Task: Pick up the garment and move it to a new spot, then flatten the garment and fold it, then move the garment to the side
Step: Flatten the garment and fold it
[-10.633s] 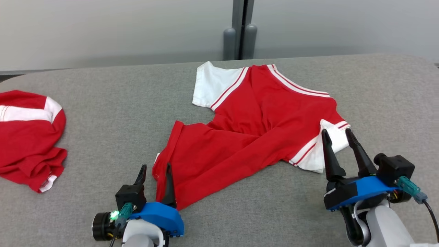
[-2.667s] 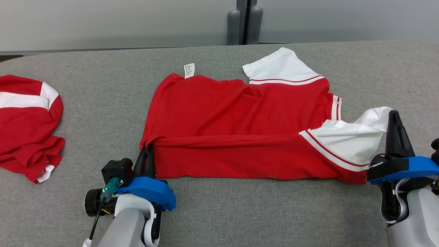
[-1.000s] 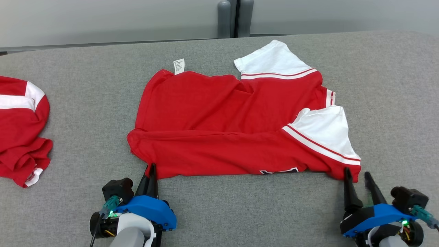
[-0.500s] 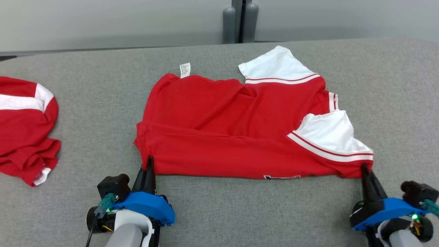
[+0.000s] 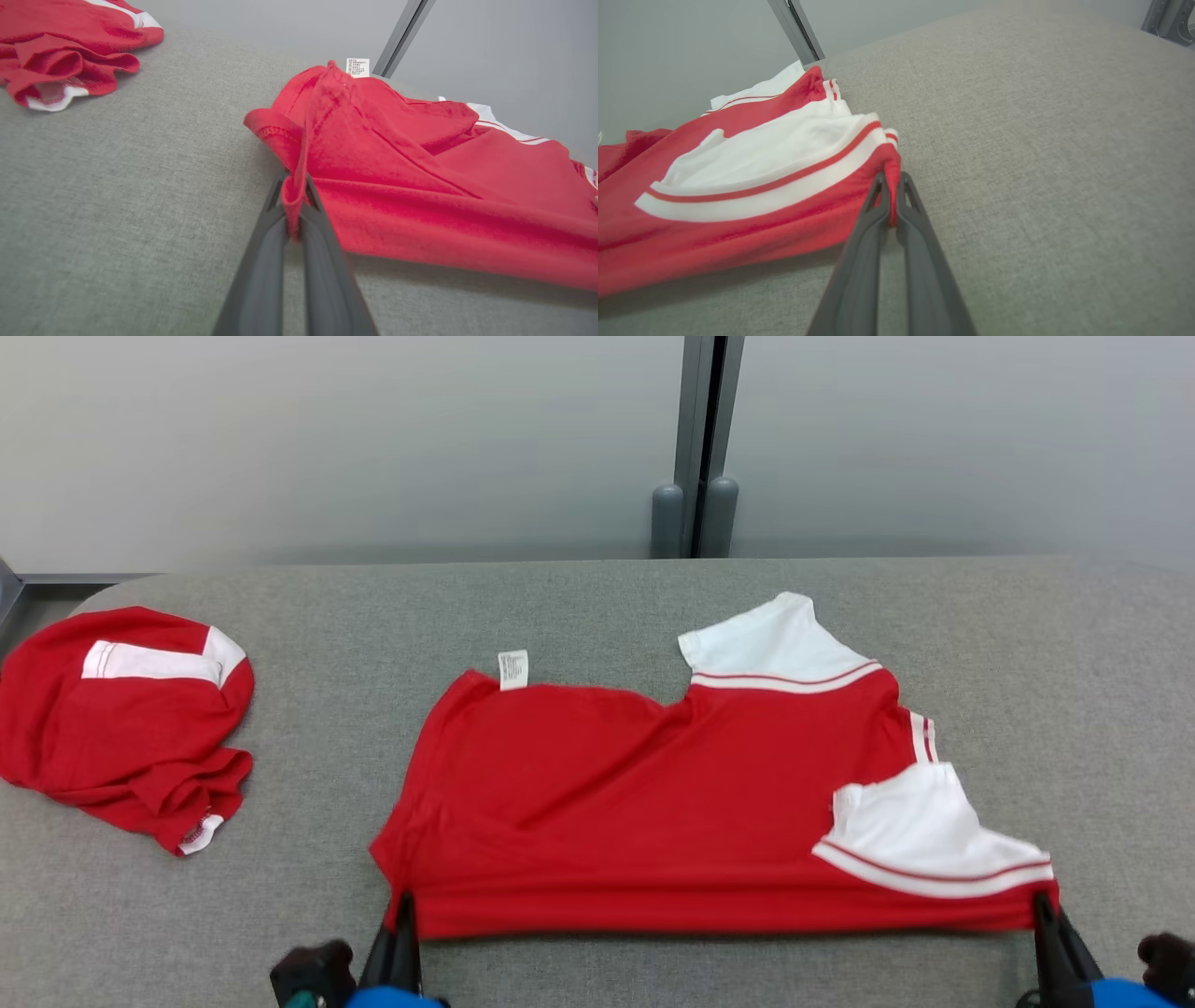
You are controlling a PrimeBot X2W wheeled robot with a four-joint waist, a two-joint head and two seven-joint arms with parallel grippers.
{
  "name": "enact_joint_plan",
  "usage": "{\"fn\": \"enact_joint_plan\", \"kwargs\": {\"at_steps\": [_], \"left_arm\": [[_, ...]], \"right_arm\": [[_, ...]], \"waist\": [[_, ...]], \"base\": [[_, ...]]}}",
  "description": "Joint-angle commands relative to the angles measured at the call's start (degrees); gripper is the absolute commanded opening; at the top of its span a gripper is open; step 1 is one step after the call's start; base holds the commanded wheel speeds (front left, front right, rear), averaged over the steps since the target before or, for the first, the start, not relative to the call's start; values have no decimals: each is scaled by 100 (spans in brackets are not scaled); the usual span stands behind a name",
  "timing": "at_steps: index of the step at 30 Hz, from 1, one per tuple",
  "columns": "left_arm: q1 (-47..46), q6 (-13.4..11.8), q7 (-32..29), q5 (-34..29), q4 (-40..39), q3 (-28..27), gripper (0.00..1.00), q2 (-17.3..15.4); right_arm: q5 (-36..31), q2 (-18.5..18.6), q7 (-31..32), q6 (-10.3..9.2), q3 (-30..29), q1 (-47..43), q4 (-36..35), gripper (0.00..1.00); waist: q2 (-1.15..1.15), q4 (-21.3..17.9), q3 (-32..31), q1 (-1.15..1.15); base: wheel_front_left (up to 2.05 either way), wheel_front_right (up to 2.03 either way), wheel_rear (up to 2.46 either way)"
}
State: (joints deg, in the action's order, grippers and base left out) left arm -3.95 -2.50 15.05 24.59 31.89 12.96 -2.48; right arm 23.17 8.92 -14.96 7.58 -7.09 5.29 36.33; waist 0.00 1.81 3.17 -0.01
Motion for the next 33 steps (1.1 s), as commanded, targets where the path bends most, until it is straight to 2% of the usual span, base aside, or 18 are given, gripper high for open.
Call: {"fn": "enact_joint_plan", "kwargs": {"at_steps": [1,3,4,5,6,12,17,23,29,33], "left_arm": [[112,-46,17,57,13,-19,0,-75],[244,-49,17,135,62,63,2,-76],[278,-47,17,158,80,124,28,-72],[295,-62,17,172,94,165,84,-69],[296,-68,16,200,125,206,100,-65],[-153,-151,16,98,14,277,100,-45],[-1016,-68,16,-152,148,301,100,-45],[-2563,101,-339,-272,1232,470,100,-43],[-3813,39,-604,-358,2179,460,100,-191],[-4269,22,-651,-290,2651,378,100,-255]], "right_arm": [[46,86,-33,-15,-25,-159,-1,0],[94,80,-33,-14,26,-249,-2,0],[102,86,-33,-14,72,-284,2,0],[112,81,-33,-15,135,-305,7,70],[143,69,-33,-15,185,-297,29,100],[66,137,-32,-8,284,154,-314,100],[-2,159,-31,-8,438,736,-461,100],[-154,219,-31,-8,848,1614,-336,100],[-123,188,-31,-8,1217,2271,-308,100],[-56,196,-32,-8,1349,2461,-366,100]], "waist": [[0,4,-25,1],[0,21,-40,1],[0,26,-39,1],[0,29,-32,1],[0,28,-13,1],[0,-4,224,1],[0,-74,553,1],[0,-255,1073,1],[0,-480,1548,1],[0,-576,1755,1]], "base": [[0,0,0],[0,0,0],[0,0,0],[0,0,0],[0,0,0],[0,0,0],[0,0,0],[0,0,0],[0,0,0],[0,0,0]]}}
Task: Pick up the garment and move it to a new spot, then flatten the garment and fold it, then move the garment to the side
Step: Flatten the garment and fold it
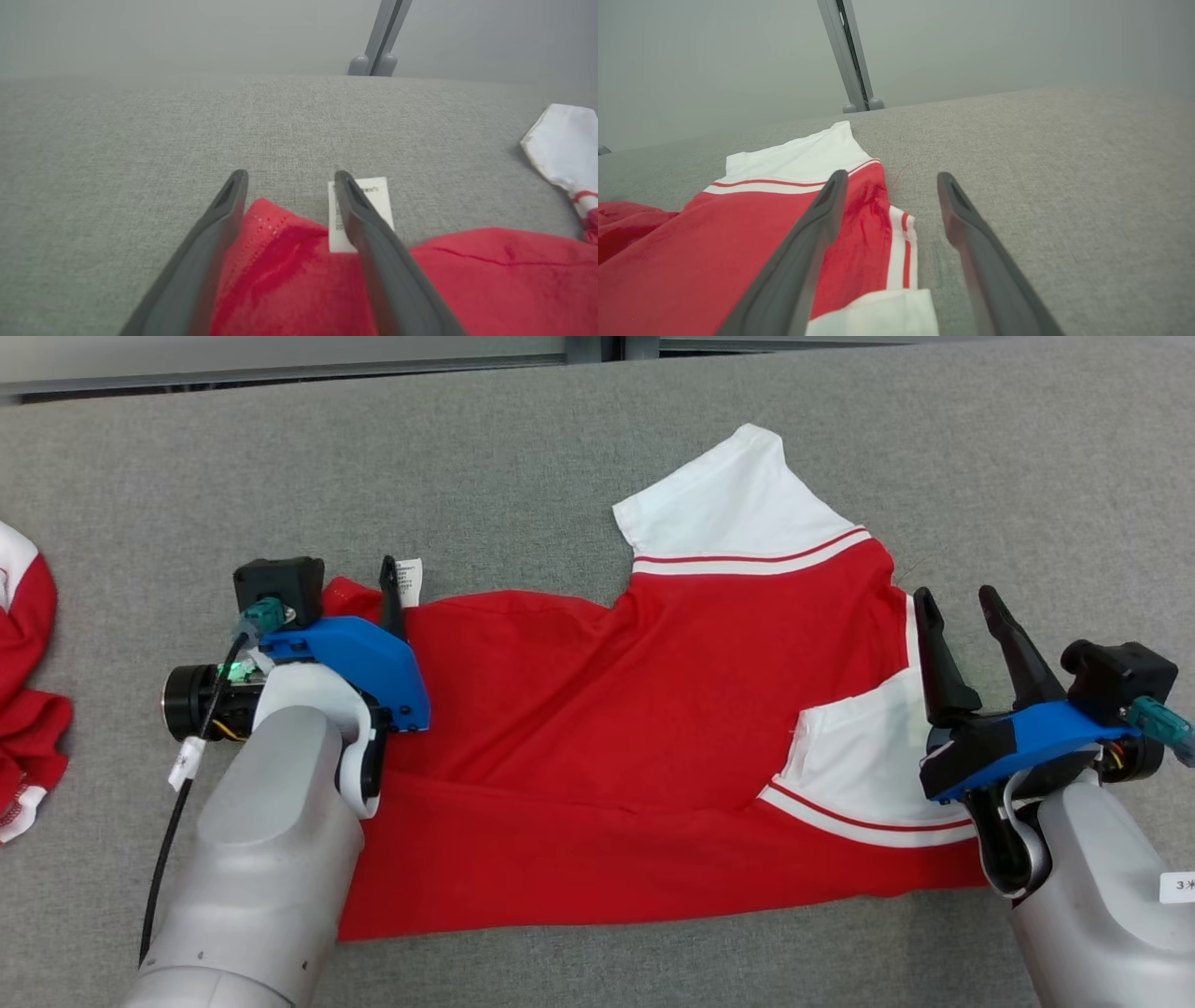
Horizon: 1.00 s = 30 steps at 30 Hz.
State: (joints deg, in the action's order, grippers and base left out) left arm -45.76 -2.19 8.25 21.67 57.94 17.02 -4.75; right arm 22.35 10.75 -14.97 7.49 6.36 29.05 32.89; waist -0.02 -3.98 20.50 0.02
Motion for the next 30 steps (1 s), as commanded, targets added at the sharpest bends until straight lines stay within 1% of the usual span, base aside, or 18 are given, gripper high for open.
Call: {"fn": "enact_joint_plan", "kwargs": {"at_steps": [1,7,10,14,17,20,22,25,26,28,29,30], "left_arm": [[-170,-19,8,27,145,-48,100,-42],[-375,129,-81,178,573,-56,100,17],[-439,227,-113,237,690,-47,100,42],[-477,283,-171,288,789,-30,100,57],[-523,383,-297,349,900,-19,100,63],[-576,490,-506,397,1030,-8,100,23],[-629,519,-555,371,1075,25,100,-32],[-644,565,-661,384,1144,71,100,-26],[-646,566,-675,381,1158,87,98,-34],[-650,582,-689,374,1172,126,47,-28],[-652,591,-670,365,1172,140,7,-24],[-665,601,-631,366,1157,147,0,-13]], "right_arm": [[54,12,-30,0,26,111,-25,100],[143,16,-31,0,-28,46,-33,100],[140,-30,-31,0,-69,-15,-2,100],[122,-63,-31,0,-70,-47,26,100],[106,-96,-31,0,-41,-62,36,100],[105,-120,-31,0,-10,-63,28,100],[118,-110,-31,0,6,-58,15,100],[144,-62,-31,0,21,-49,-2,100],[149,-47,-31,0,17,-38,-1,100],[169,-8,-30,0,-8,29,29,100],[189,-1,-31,0,-1,94,61,100],[179,38,-31,0,40,180,104,100]], "waist": [[2,-14,55,-2],[2,35,92,-2],[2,95,45,-2],[2,134,8,-2],[2,143,-18,-2],[2,124,-15,-2],[2,114,-4,-2],[2,110,10,-2],[2,117,16,-2],[2,156,40,-2],[2,179,54,-2],[2,218,75,-2]], "base": [[0,0,0],[0,0,0],[0,0,0],[0,0,0],[0,0,0],[0,0,0],[0,0,0],[0,0,0],[0,0,0],[0,0,0],[0,0,0],[0,0,0]]}}
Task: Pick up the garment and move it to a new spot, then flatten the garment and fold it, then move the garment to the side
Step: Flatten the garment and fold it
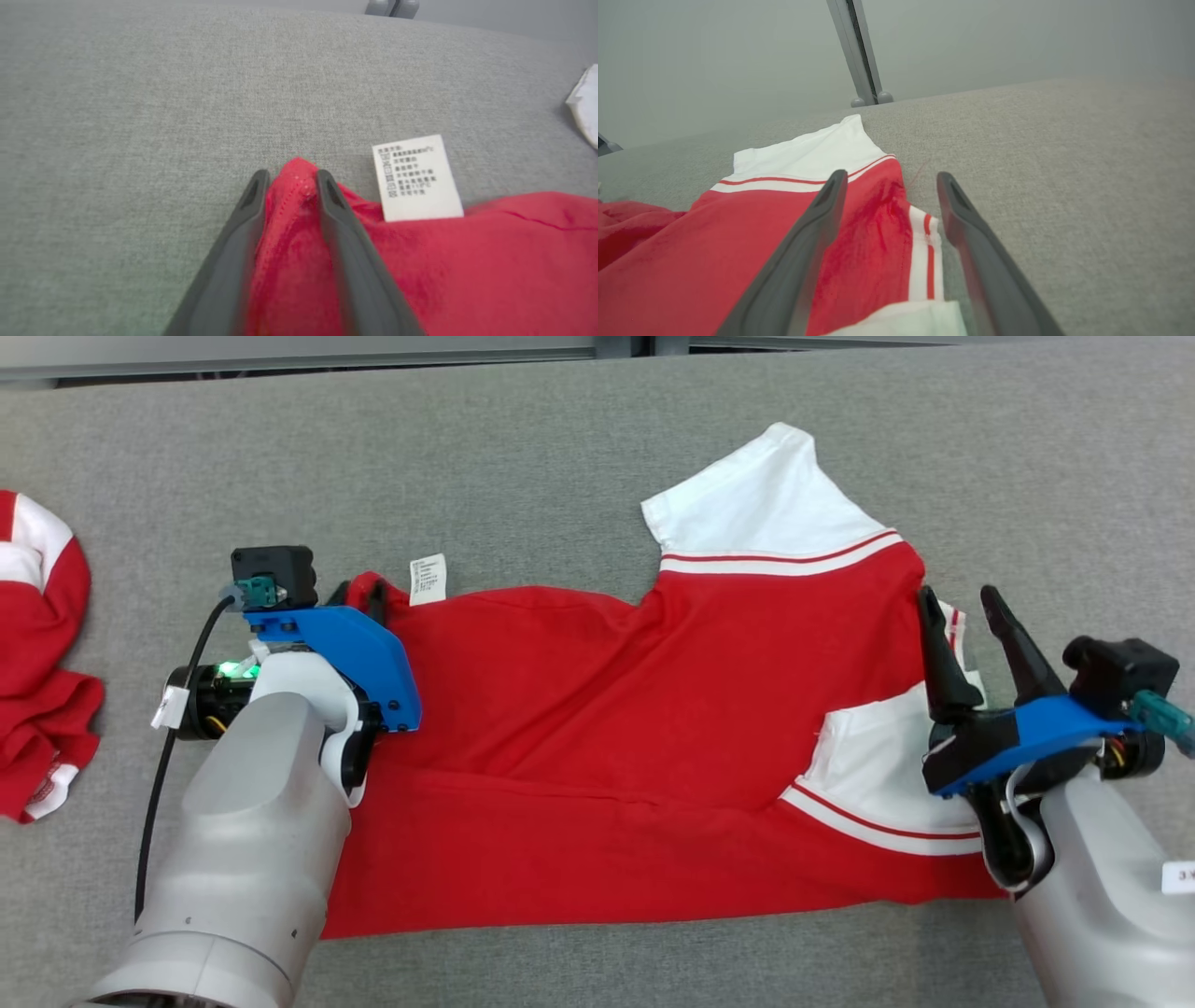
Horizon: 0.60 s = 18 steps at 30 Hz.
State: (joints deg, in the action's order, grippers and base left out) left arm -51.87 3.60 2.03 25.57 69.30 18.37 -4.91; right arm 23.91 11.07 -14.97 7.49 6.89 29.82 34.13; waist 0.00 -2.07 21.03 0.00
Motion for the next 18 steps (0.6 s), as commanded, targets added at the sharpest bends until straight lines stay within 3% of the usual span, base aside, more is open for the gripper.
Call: {"fn": "enact_joint_plan", "kwargs": {"at_steps": [1,5,12,18], "left_arm": [[-67,9,58,-23,-6,15,0,6],[-145,-58,305,-29,-110,59,0,58],[-227,0,498,34,-298,283,0,183],[-36,43,415,554,-903,893,0,201]], "right_arm": [[5,52,-31,0,57,202,38,100],[125,255,197,0,233,734,445,100],[202,607,1115,0,471,2007,1276,100],[182,904,1848,0,688,2949,1878,100]], "waist": [[0,62,39,0],[0,252,134,0],[0,710,356,0],[0,1112,612,0]], "base": [[0,0,0],[0,0,0],[0,0,0],[0,0,0]]}}
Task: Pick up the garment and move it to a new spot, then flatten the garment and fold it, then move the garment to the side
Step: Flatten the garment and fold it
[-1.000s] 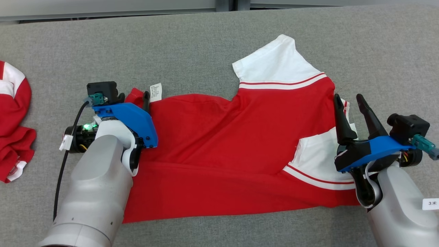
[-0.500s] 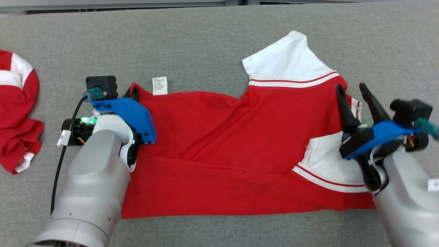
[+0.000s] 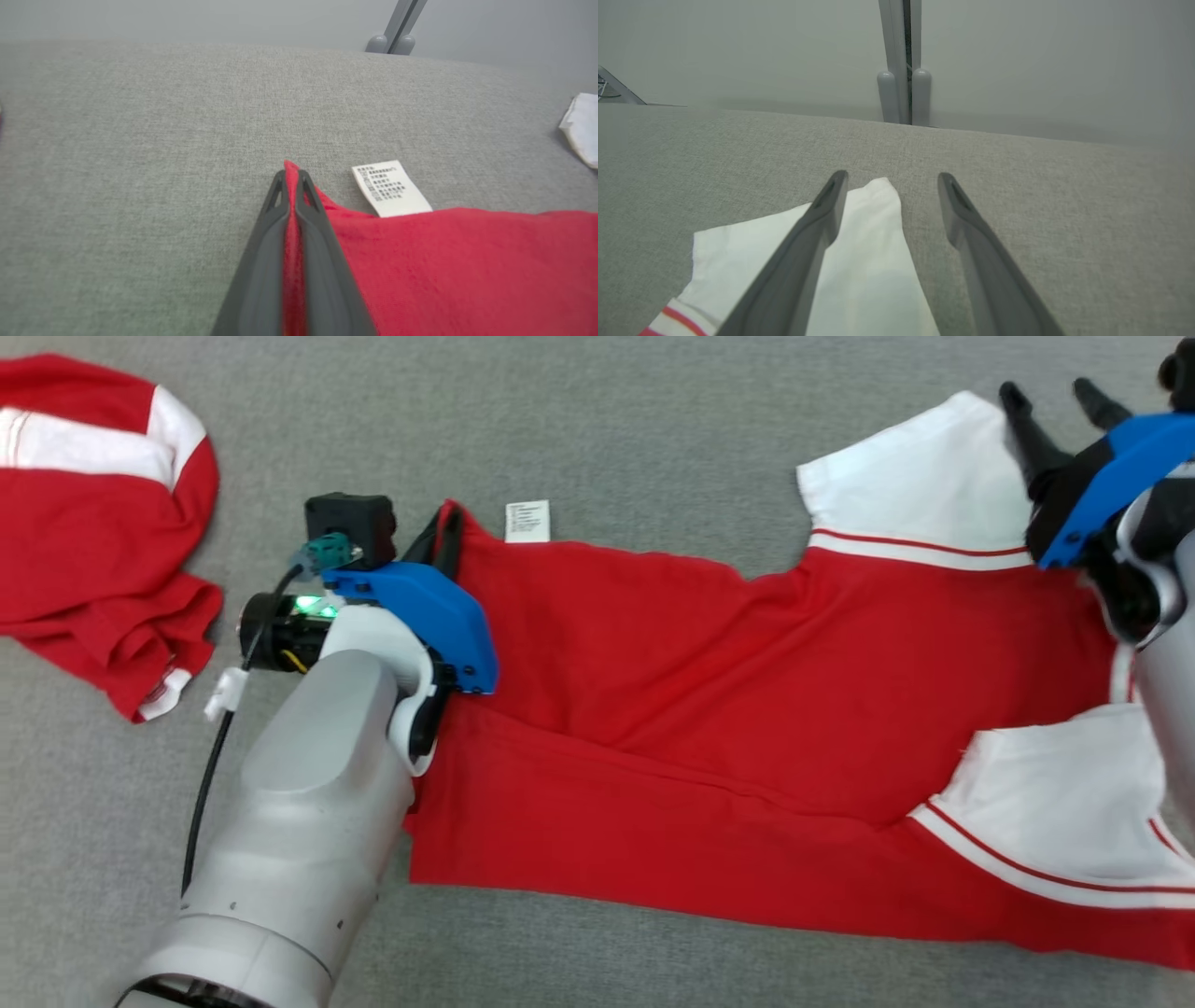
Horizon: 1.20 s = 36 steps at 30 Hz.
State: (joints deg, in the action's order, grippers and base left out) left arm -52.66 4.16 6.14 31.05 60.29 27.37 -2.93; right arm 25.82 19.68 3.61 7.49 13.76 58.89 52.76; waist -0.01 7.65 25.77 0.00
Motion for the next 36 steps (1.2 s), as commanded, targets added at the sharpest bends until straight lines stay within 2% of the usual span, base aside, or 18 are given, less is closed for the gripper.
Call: {"fn": "enact_joint_plan", "kwargs": {"at_steps": [1,5,12,13,14,15,24,36], "left_arm": [[73,-51,-20,127,-134,133,0,2],[97,-293,-72,567,-641,723,0,8],[-5,-674,45,1144,-984,1397,0,8],[-24,-693,69,1208,-979,1459,0,7],[-46,-724,115,1259,-970,1512,0,7],[-73,-753,186,1306,-962,1542,0,7],[-405,-1114,881,1452,-778,1352,0,2],[-152,-992,910,1080,-655,853,0,1]], "right_arm": [[-37,116,73,0,24,167,114,100],[-259,329,413,0,222,540,536,100],[-403,351,905,0,610,797,1014,100],[-405,360,904,0,667,799,1032,50],[-426,398,838,0,716,841,1016,11],[-448,438,751,0,754,897,988,0],[-439,526,-685,0,455,1158,1158,0],[-241,280,-1199,0,407,1205,1580,0]], "waist": [[1,207,180,0],[1,424,306,0],[1,535,385,0],[1,534,389,0],[1,531,394,0],[1,529,397,0],[1,442,378,0],[1,298,174,0]], "base": [[0,0,0],[0,0,0],[0,0,0],[0,0,0],[0,0,0],[0,0,0],[0,0,0],[0,0,0]]}}
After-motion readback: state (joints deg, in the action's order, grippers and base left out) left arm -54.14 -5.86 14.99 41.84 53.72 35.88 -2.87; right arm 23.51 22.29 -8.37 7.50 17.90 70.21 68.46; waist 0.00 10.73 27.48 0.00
